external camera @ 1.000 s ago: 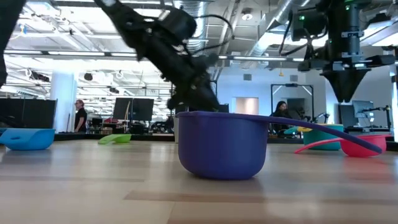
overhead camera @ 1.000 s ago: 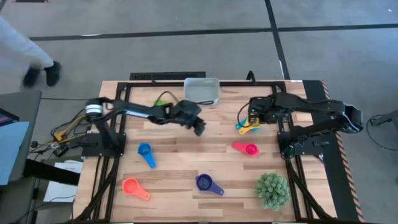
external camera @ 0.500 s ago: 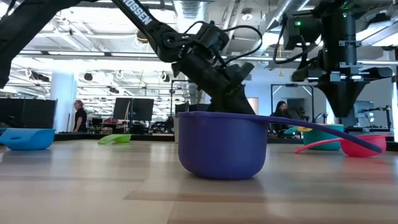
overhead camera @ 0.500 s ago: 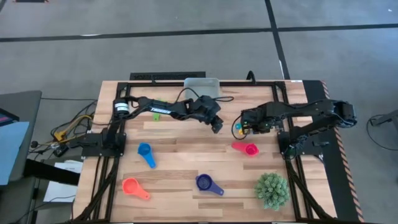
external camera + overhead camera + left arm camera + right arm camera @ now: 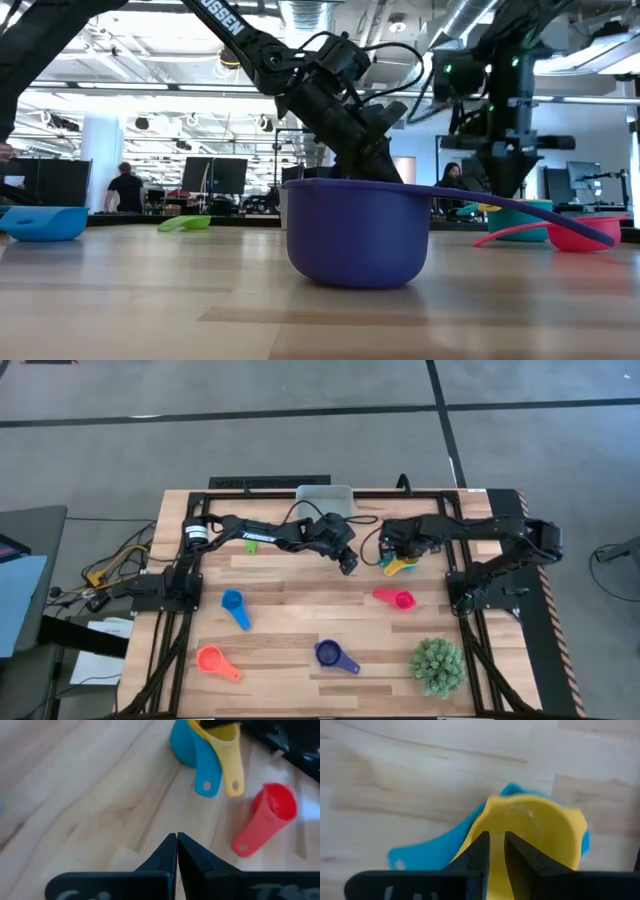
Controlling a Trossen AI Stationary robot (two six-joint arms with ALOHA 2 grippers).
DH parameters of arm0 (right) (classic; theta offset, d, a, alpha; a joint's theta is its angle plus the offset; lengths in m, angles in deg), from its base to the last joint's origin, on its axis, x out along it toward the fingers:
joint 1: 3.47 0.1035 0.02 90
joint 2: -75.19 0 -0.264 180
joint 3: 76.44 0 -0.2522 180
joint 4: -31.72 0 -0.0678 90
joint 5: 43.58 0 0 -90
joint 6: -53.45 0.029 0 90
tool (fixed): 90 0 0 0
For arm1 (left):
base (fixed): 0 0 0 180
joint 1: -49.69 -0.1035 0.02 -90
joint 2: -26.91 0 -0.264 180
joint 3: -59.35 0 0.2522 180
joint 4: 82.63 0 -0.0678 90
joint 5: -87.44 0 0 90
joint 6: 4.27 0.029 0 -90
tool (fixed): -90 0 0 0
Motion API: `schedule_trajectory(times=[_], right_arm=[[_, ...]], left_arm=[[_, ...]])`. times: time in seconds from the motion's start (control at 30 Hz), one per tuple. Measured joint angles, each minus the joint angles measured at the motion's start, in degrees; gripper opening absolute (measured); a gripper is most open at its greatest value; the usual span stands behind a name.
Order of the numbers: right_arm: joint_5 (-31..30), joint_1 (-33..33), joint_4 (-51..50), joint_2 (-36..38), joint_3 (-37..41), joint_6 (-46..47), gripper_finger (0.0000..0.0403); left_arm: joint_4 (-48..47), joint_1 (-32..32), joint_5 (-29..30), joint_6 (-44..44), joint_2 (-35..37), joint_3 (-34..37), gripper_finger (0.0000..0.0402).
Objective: Nest measuring cups in basket
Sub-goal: Stack the yellow measuring cup on top of the light blue measuring cup
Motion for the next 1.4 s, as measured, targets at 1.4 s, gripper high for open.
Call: schedule_trajectory(times=[1.4], right_arm=[[6.9,6.0,0.2,3.9,0.0,-0.1,0.0081]], left_arm=[[4.3,4.9,3.8,-1.0,-2.9,0.1,0.0000]])
